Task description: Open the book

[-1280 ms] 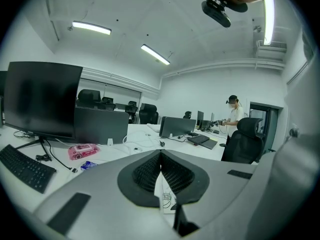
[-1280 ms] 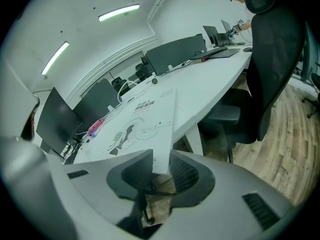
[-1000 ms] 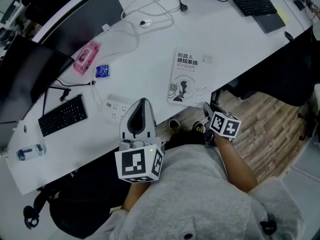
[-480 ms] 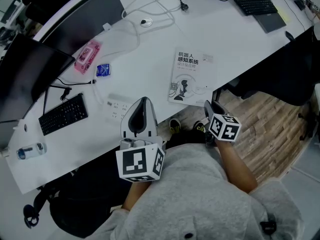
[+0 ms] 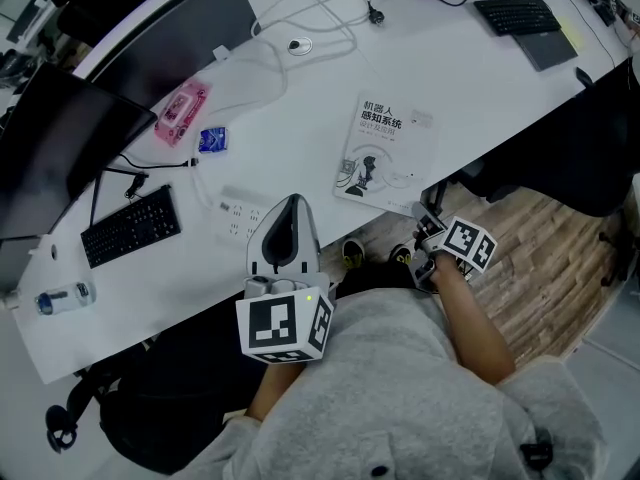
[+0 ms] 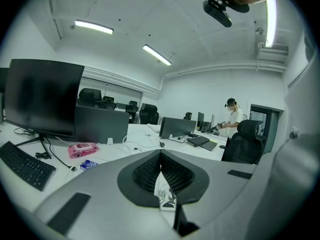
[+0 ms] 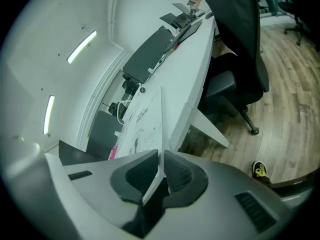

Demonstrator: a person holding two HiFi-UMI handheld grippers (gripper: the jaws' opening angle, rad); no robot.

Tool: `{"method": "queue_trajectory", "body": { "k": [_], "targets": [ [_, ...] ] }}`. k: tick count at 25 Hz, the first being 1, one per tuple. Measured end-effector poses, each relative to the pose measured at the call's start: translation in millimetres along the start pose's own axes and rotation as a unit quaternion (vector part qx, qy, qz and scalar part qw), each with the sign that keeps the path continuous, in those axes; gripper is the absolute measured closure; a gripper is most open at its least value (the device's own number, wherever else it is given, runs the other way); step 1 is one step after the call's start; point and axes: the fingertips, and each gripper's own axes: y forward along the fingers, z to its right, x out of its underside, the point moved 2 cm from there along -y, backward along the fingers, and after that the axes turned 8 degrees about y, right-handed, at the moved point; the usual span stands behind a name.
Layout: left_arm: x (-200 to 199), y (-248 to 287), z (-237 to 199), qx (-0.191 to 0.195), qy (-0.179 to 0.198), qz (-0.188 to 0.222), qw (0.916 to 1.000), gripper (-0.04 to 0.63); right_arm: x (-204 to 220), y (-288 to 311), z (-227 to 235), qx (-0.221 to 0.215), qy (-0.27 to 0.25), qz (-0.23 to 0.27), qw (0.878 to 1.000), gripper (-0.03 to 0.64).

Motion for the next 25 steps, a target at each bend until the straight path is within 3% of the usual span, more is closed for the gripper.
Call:
{"method": "queue_trajectory", "body": {
  "k": [2,9,12,15,19,25],
  "targets": [
    [-0.4,0.2,-0.5,0.000,-0.003,0.001,1.0000,0.586,-7.8,-1.3,-6.9,-0.016,0.008,0.012,1.000,0.566],
    [-0.9,-0.8,-2.9,0.002,-0.007,0.004,1.0000,0.586,-64.2,-5.9,-9.7,-0.011,-0.018,0.073,0.997,0.574],
    [-1.4,-1.0,-3.5,0.001,-0.008,0.006,1.0000,0.586,-79.4,-9.7,-20.0,-0.015,-0.050,0.084,0.995,0.577],
    [-1.7,-0.3,-3.1,0.001,-0.009,0.006,0.9999,0.586,-83.3,-13.9,-44.8,-0.026,-0.113,0.087,0.989,0.578],
    [-1.3,0.0,-1.2,0.003,-0.008,0.005,0.9999,0.586,-74.1,-17.8,-90.4,-0.051,-0.223,0.086,0.970,0.579],
    [-0.6,0.2,-1.0,0.002,-0.011,0.005,0.9999,0.586,-33.8,-12.7,-165.2,-0.116,-0.351,0.063,0.927,0.586]
  ]
}}
